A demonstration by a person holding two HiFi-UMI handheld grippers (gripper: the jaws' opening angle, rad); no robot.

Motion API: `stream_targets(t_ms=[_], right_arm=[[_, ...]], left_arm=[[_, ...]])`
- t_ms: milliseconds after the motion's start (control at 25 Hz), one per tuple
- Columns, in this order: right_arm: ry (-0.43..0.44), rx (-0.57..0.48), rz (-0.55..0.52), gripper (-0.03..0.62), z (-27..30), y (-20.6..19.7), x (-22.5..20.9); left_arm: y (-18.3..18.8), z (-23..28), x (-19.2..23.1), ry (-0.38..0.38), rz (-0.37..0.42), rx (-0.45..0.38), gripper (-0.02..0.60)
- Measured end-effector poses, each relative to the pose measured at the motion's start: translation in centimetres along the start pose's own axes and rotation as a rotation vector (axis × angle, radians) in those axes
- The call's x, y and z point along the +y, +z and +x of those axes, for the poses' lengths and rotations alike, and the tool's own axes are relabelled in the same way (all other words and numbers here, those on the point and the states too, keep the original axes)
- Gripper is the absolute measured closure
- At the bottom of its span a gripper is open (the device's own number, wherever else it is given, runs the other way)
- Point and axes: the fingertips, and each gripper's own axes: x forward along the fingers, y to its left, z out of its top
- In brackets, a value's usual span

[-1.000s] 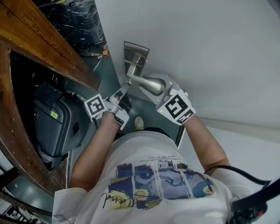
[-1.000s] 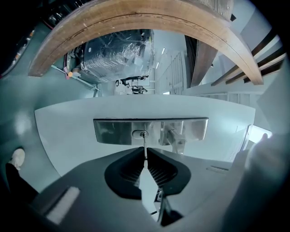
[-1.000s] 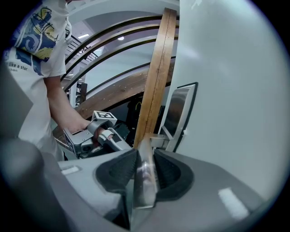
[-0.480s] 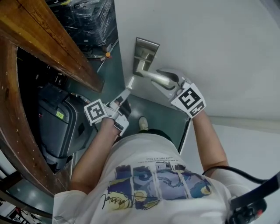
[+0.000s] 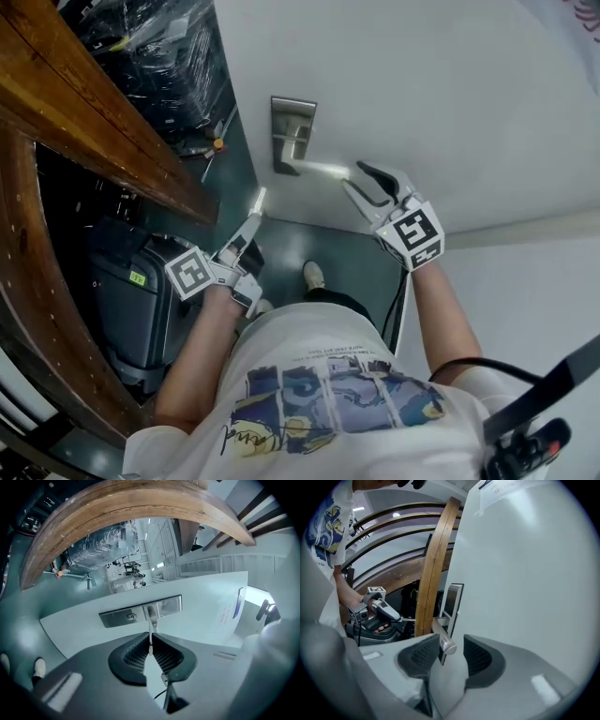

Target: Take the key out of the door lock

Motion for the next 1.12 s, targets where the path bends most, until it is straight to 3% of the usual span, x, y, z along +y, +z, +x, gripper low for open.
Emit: stream_targets(t_ms=[280,800,1120], right_arm=[[-0.083,0.024,0.067,0.447,-3.3,-1.6,3.1],[-0.072,0.020,0.199,0.447,-6.4,-1.1,13.0],[-0.065,0.015,0.234,0.447,-7.0,-2.0,16.5]], left_arm=[[-1.2,-1.6,-1.3,-0.007,0.075,0.083,0.557],[-2.9,-5.3,-3.2,-0.037,0.148,0.197,0.557],[-4.6,-6.2,-3.1,-0.025,0.219,0.253,0.557]])
